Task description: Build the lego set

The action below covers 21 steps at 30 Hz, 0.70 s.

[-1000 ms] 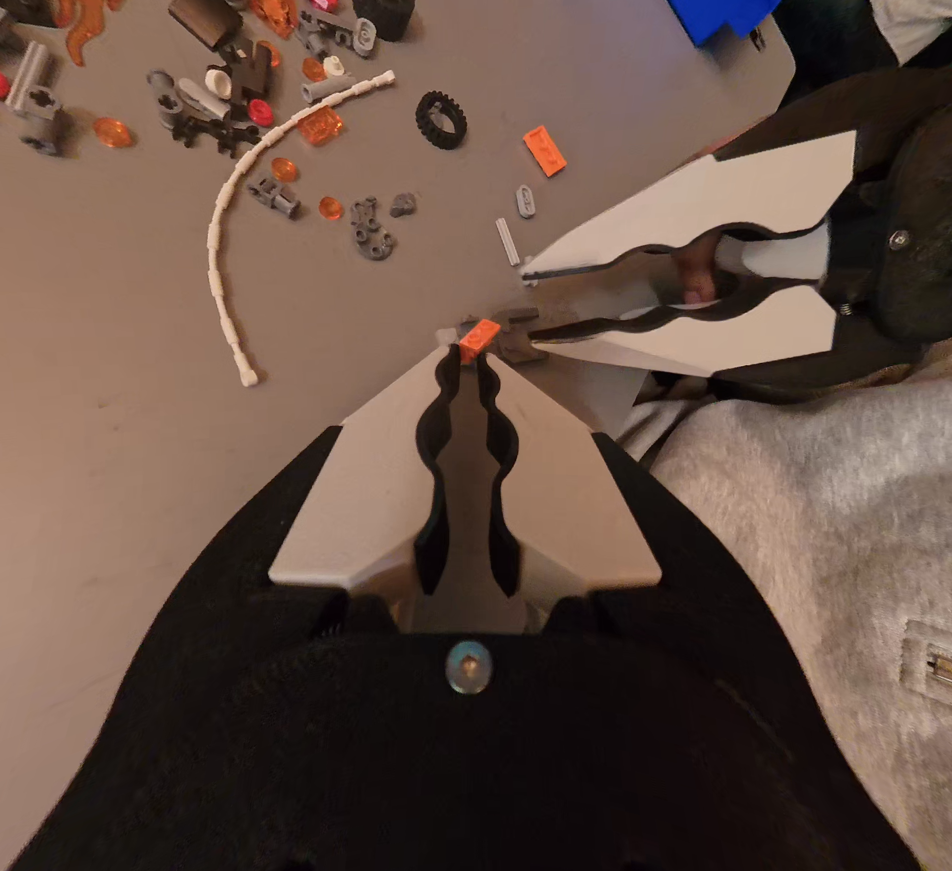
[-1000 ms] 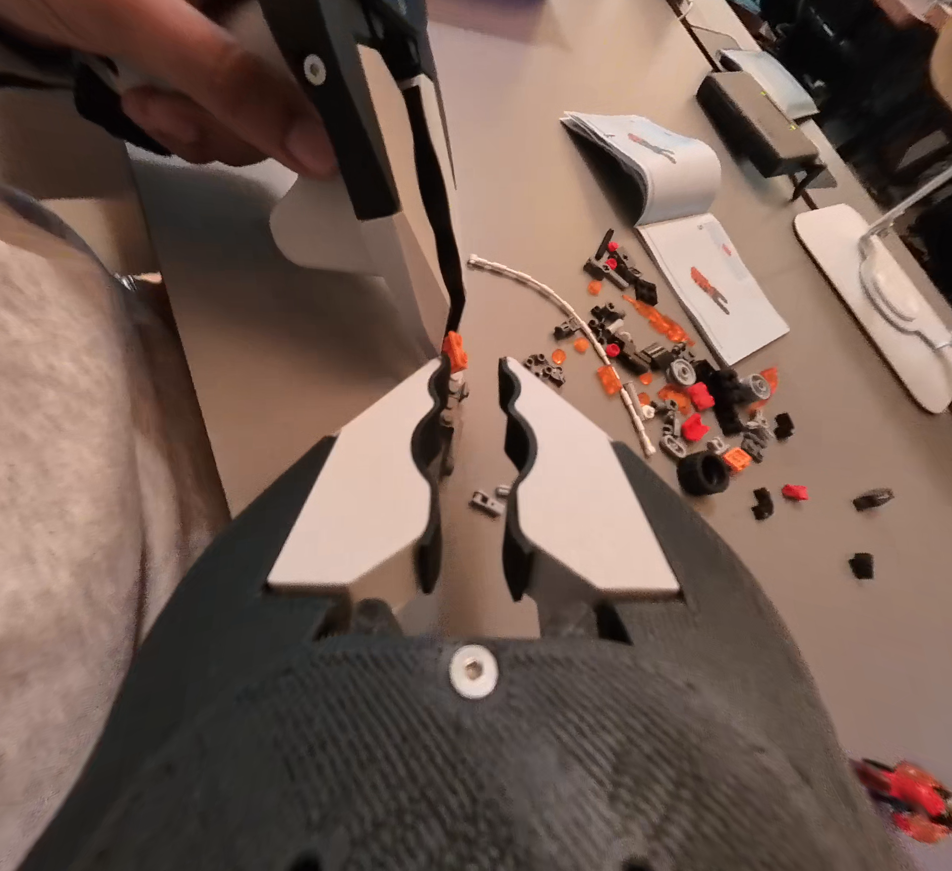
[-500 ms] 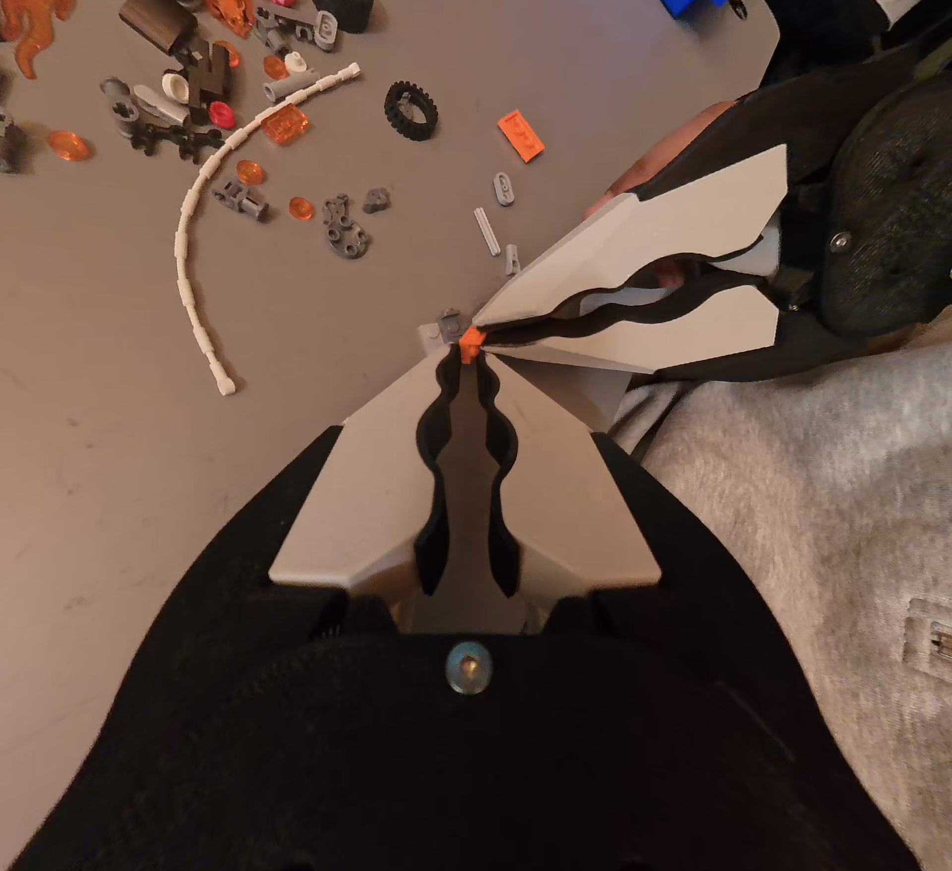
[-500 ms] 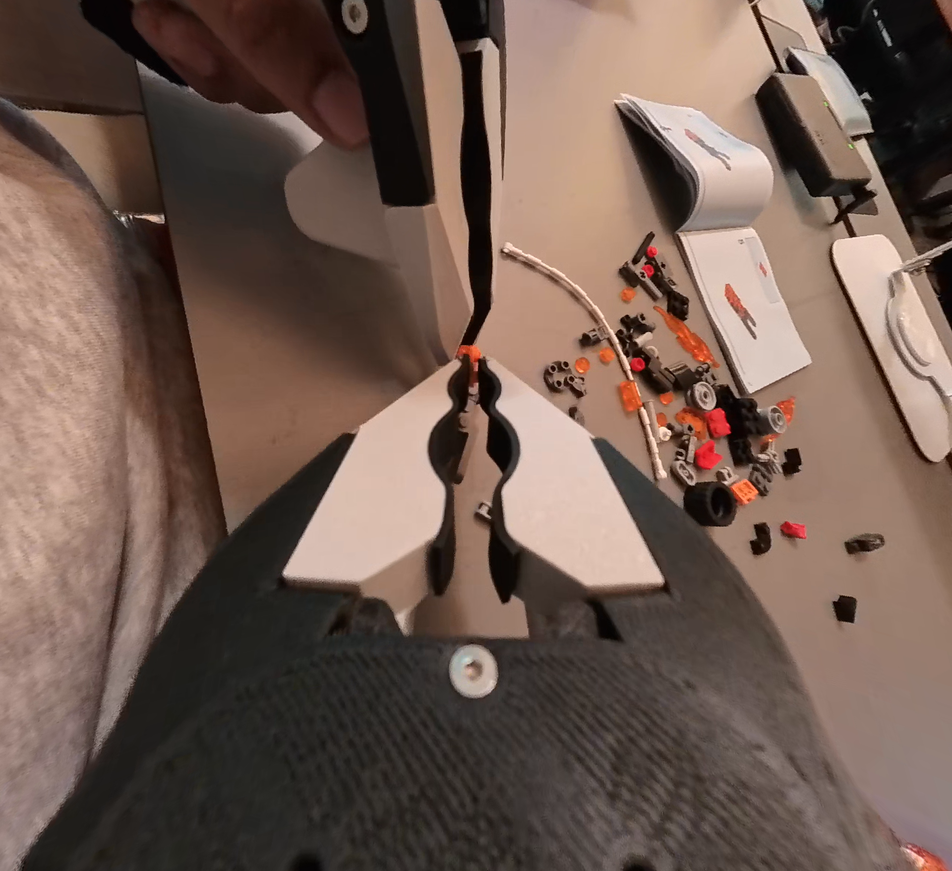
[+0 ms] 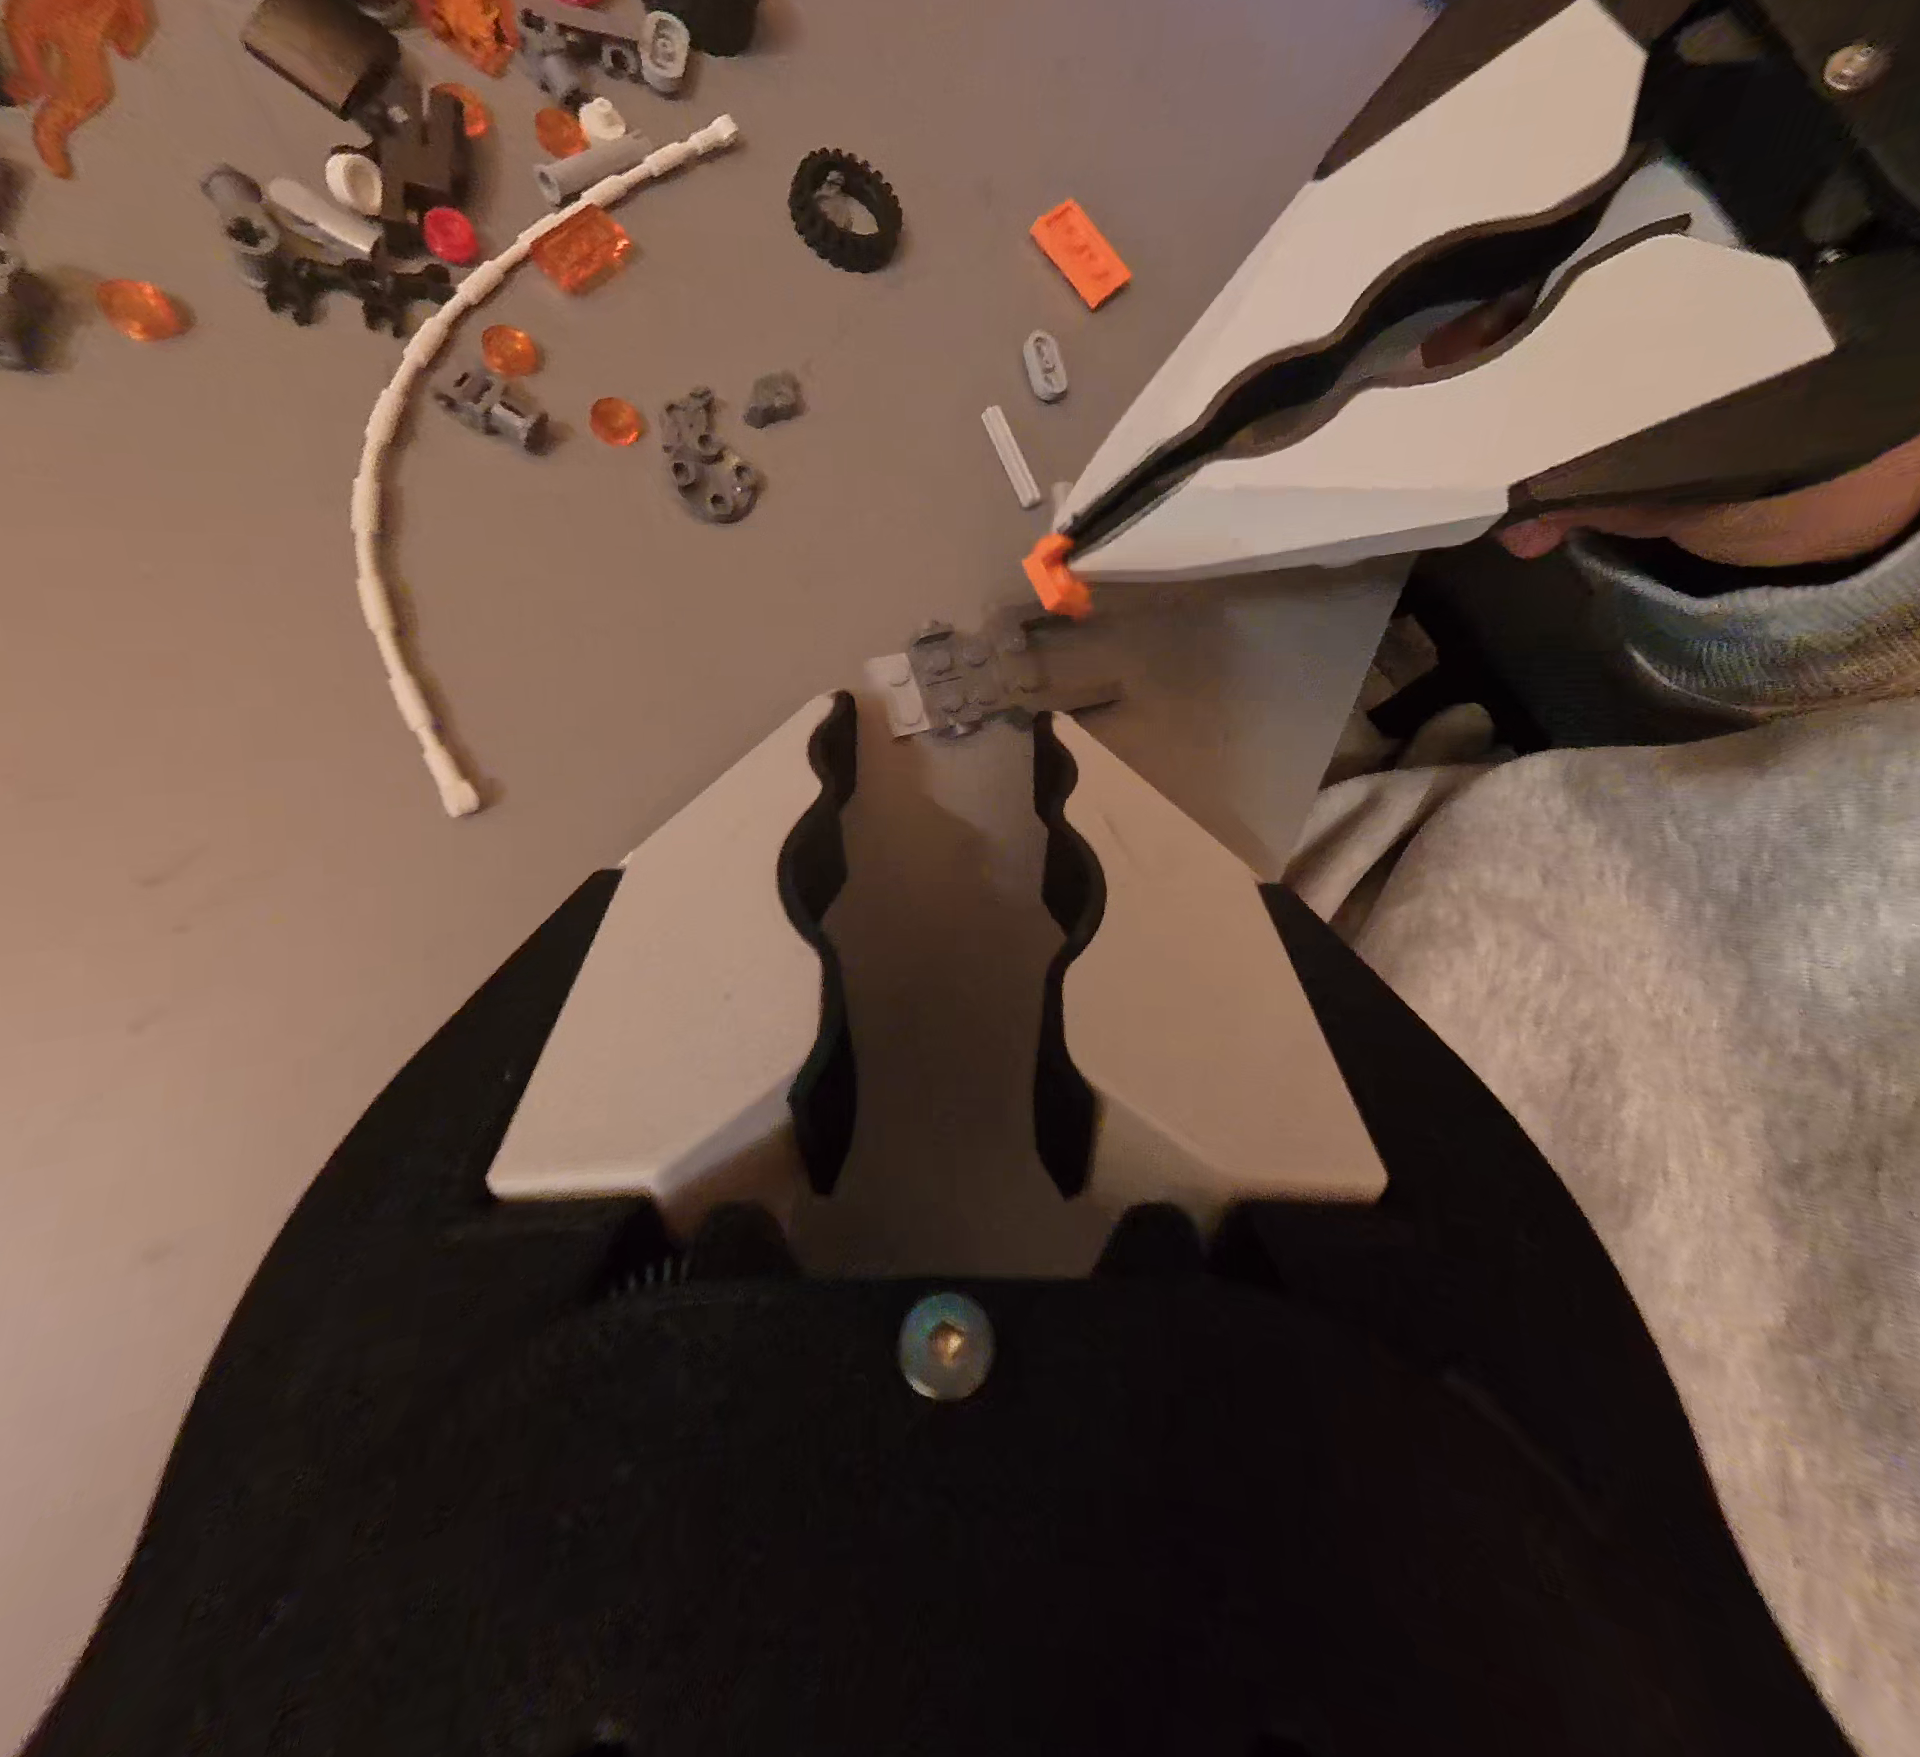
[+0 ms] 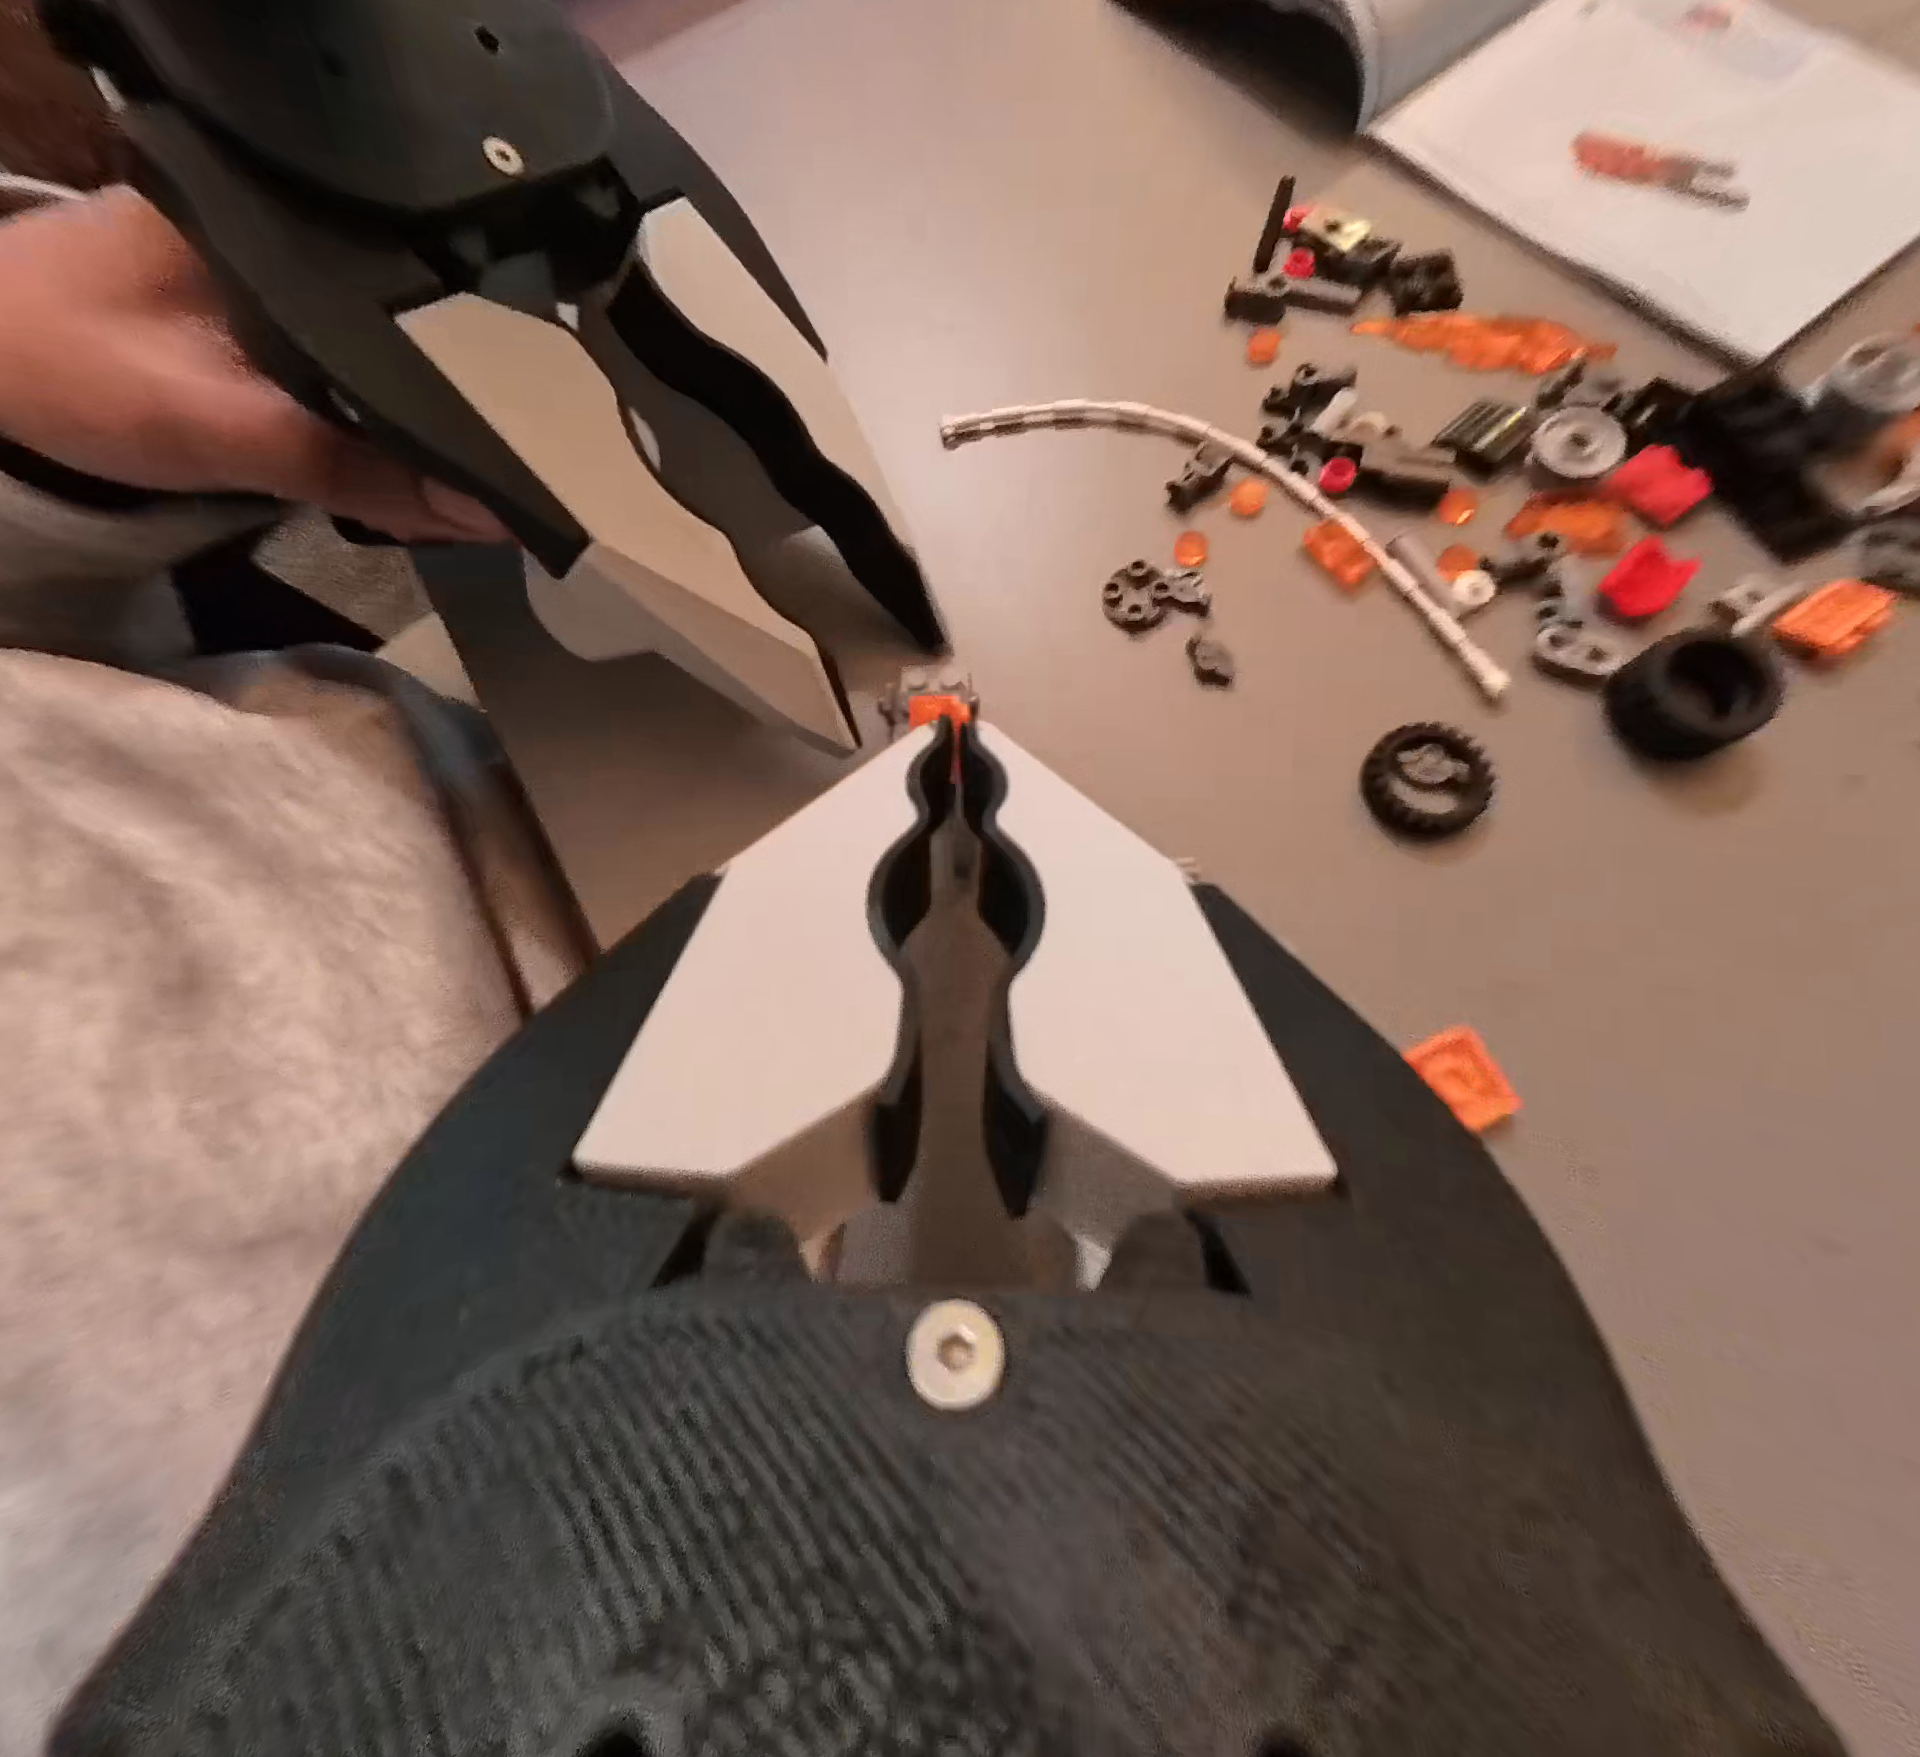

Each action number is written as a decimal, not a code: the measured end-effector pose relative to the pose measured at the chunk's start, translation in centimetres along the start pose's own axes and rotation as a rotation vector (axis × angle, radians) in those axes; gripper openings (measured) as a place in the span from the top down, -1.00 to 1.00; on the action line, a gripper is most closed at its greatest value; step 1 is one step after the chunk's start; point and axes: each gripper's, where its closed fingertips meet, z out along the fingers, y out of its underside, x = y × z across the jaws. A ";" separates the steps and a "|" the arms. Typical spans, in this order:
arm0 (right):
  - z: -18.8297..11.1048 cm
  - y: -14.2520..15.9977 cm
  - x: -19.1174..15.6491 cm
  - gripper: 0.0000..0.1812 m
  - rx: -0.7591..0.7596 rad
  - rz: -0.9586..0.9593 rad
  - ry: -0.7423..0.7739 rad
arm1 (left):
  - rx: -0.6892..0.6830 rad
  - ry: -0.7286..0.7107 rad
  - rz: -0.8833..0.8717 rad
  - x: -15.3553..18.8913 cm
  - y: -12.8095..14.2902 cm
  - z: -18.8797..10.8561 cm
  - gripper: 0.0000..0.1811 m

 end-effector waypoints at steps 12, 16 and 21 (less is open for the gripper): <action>0.3 0.0 -0.2 1.00 -0.081 0.062 -0.058 | 0.026 0.132 -0.039 1.6 0.5 -0.1 0.68; 1.6 0.0 -0.2 1.00 -0.189 -0.051 -0.086 | 0.107 0.144 -0.073 0.8 -0.3 -1.2 0.69; 2.8 0.9 -0.5 1.00 -0.348 -0.121 -0.143 | 0.161 0.101 -0.051 -0.3 -0.8 -2.4 0.69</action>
